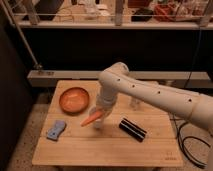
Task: Place the pepper in the ceramic cup
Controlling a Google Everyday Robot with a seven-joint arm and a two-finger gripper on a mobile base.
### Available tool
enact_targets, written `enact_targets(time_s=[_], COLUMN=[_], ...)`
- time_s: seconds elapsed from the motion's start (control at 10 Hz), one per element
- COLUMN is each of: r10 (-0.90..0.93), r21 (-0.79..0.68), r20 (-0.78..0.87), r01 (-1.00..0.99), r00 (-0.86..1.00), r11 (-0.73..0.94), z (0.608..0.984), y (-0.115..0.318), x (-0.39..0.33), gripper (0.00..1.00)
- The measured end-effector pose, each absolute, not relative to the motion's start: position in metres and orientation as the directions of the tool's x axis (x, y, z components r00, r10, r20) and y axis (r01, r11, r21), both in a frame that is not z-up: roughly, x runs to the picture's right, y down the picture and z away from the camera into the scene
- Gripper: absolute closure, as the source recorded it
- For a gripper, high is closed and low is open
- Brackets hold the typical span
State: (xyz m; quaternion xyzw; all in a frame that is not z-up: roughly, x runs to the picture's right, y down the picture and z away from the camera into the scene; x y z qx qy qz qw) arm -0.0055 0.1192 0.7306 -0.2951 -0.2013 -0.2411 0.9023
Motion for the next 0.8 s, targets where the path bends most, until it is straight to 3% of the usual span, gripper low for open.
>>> enact_targets(time_s=[0.8], r10=[-0.301], r21=[-0.447], r20=[0.500], r01=[0.540], r00=[0.812], r11=[0.713], z=[0.7339], y=[0.1193], x=[-0.0055], gripper=[0.78])
